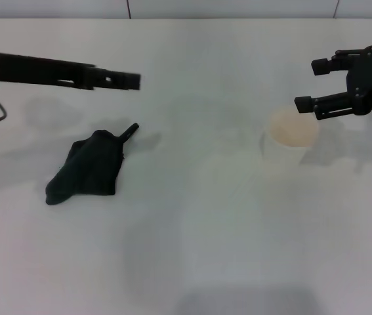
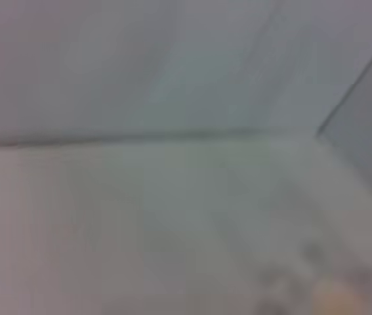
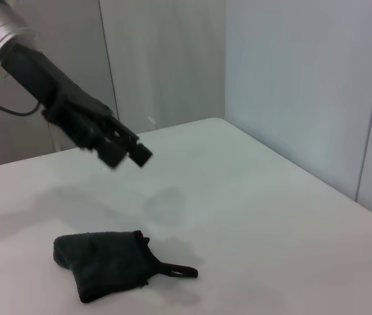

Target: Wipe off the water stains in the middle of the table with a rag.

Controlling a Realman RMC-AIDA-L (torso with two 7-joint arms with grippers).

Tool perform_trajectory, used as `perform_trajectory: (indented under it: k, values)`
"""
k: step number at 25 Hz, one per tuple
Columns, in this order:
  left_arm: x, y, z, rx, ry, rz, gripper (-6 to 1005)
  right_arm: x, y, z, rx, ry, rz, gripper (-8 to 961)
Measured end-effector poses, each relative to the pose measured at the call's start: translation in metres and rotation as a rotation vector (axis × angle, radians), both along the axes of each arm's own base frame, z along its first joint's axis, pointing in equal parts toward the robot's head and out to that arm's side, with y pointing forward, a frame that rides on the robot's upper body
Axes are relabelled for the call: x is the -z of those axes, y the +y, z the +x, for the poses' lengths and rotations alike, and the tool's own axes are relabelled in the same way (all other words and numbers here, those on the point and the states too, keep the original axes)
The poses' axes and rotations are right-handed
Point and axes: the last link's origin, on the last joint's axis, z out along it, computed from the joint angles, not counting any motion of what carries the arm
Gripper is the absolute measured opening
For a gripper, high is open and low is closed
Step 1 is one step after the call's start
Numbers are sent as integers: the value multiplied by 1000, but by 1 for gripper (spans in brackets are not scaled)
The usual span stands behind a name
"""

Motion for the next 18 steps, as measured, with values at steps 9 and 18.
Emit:
perform_trajectory:
  k: [9,18]
  values:
    - [-1,-17,-64,-35,-223,8,880,1,0,3,12,3,-2,845]
    - [23,-37,-96,139,-101,96,880,10,-1,8,-12,-8,-7,845]
